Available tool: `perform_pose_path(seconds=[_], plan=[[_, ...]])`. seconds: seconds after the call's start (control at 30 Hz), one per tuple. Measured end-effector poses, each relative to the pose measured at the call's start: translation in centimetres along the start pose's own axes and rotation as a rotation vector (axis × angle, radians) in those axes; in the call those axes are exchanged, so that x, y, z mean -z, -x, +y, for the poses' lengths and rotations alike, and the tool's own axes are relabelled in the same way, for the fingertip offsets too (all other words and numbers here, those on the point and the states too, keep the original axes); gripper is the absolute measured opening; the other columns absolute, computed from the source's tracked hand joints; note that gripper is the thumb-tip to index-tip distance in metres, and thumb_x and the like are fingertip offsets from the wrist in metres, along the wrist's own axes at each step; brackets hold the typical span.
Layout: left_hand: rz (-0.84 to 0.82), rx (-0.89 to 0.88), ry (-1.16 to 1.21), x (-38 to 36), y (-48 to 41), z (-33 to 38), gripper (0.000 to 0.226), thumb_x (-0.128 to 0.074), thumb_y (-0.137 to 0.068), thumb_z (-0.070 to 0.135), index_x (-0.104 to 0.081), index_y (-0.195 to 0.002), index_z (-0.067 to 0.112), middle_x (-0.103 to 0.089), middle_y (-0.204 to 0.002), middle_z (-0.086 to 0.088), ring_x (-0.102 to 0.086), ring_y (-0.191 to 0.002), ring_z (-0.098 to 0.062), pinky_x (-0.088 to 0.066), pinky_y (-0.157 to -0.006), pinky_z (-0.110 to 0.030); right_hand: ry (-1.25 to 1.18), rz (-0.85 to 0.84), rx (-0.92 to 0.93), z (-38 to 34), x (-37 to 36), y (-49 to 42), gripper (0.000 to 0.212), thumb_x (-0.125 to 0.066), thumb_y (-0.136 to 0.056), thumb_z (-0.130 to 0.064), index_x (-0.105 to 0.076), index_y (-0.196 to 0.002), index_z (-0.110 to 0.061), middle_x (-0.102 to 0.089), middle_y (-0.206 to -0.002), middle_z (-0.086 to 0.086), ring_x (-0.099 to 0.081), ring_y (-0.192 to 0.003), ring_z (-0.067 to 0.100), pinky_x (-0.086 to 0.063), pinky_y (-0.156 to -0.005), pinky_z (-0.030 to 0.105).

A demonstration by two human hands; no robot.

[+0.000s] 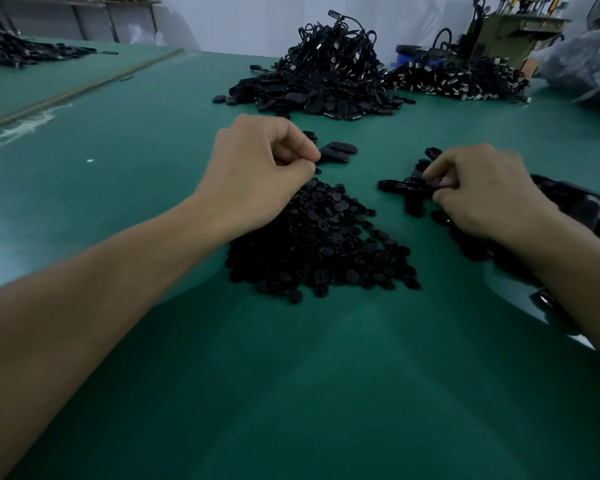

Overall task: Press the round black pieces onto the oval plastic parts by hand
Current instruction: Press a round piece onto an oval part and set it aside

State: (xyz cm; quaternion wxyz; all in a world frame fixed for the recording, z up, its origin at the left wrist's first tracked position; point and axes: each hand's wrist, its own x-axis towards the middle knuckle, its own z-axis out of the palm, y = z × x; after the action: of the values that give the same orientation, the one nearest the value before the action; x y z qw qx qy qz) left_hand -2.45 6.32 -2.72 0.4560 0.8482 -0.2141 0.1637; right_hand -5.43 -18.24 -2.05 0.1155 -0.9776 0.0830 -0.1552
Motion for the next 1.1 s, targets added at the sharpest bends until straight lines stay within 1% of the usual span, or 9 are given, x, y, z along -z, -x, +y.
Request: perform_pose_path(seconds=[0.1,0.17,0.23,0.33,0.5,0.63,0.8,0.93,1.1], plan=[[0.007,0.002,0.007,0.1,0.0,-0.1,0.019,-0.074,-0.087,0.012,-0.070,-0.081,0.030,-0.068,-0.074,0.014,-0.060,-0.063,0.011,-0.043,-0.062,-0.003,-0.084,0.144,0.050,0.0,0.2,0.0,0.022,-0.062,-0.093,-0.004,-0.072,-0.107,-0.019,-0.070,-0.102,0.007,-0.064,-0.092,0.021,-0.053,-0.088,0.031],[0.015,0.001,0.030,0.0,0.0,0.0,0.015,-0.074,-0.087,0.015,-0.071,-0.084,0.029,-0.069,-0.074,0.013,-0.060,-0.062,0.009,-0.043,-0.062,-0.004,-0.196,0.227,0.132,-0.6,0.4,0.2,0.020,-0.067,-0.092,-0.006,-0.073,-0.105,-0.021,-0.070,-0.092,-0.003,-0.065,-0.084,0.008,-0.050,-0.082,0.013],[0.019,-0.011,0.070,-0.2,0.1,0.2,0.009,-0.076,-0.087,0.020,-0.073,-0.090,0.028,-0.071,-0.074,0.012,-0.059,-0.061,0.007,-0.043,-0.064,-0.007,-0.388,0.181,0.217,-1.7,0.5,0.8,0.022,-0.072,-0.089,-0.007,-0.073,-0.099,-0.026,-0.068,-0.087,-0.014,-0.065,-0.081,-0.004,-0.046,-0.077,0.000],[0.000,-0.046,0.127,-0.5,0.3,0.6,0.012,-0.078,-0.086,0.026,-0.073,-0.096,0.027,-0.072,-0.075,0.012,-0.063,-0.065,0.004,-0.046,-0.067,-0.010,-0.690,0.025,0.288,-3.4,0.1,1.9,0.028,-0.077,-0.085,-0.004,-0.070,-0.087,-0.031,-0.074,-0.089,-0.011,-0.072,-0.084,0.002,-0.054,-0.079,0.013],[-0.062,-0.064,0.167,-0.8,0.5,0.8,0.013,-0.078,-0.086,0.025,-0.074,-0.098,0.025,-0.076,-0.079,0.010,-0.069,-0.072,0.001,-0.052,-0.072,-0.015,-1.007,-0.034,0.361,-4.7,0.1,2.7,0.028,-0.082,-0.077,-0.001,-0.068,-0.087,-0.023,-0.072,-0.095,0.003,-0.074,-0.083,0.016,-0.057,-0.076,0.021],[-0.109,-0.081,0.174,-0.8,0.6,0.9,0.010,-0.077,-0.088,0.023,-0.075,-0.097,0.024,-0.076,-0.081,0.008,-0.072,-0.076,-0.004,-0.057,-0.078,-0.021,-0.999,-0.030,0.380,-4.7,0.2,2.8,0.030,-0.086,-0.072,-0.002,-0.068,-0.086,-0.022,-0.068,-0.089,0.004,-0.071,-0.085,0.014,-0.059,-0.081,0.025],[-0.092,-0.027,0.251,-0.6,0.3,0.6,0.012,-0.080,-0.085,0.019,-0.073,-0.085,0.029,-0.074,-0.070,0.012,-0.065,-0.064,0.001,-0.050,-0.068,-0.017,-0.974,-0.063,0.349,-4.4,0.3,2.8,0.033,-0.080,-0.077,0.005,-0.070,-0.091,-0.024,-0.073,-0.092,0.004,-0.073,-0.086,0.012,-0.058,-0.082,0.023],[-0.081,0.008,0.291,-0.5,0.1,0.3,0.012,-0.078,-0.086,0.015,-0.071,-0.084,0.025,-0.073,-0.067,0.007,-0.065,-0.064,-0.006,-0.054,-0.067,-0.024,-0.902,-0.105,0.284,-4.2,0.0,2.6,0.023,-0.076,-0.085,-0.003,-0.069,-0.093,-0.023,-0.077,-0.082,0.001,-0.075,-0.076,0.015,-0.057,-0.069,0.021],[-0.121,0.003,0.278,-0.4,0.2,0.1,0.011,-0.075,-0.085,0.019,-0.072,-0.091,0.027,-0.075,-0.072,0.007,-0.066,-0.068,-0.006,-0.054,-0.070,-0.023,-0.919,-0.108,0.263,-4.1,0.0,2.4,0.018,-0.073,-0.088,-0.004,-0.070,-0.094,-0.021,-0.076,-0.075,-0.005,-0.069,-0.064,0.002,-0.048,-0.057,0.011]])
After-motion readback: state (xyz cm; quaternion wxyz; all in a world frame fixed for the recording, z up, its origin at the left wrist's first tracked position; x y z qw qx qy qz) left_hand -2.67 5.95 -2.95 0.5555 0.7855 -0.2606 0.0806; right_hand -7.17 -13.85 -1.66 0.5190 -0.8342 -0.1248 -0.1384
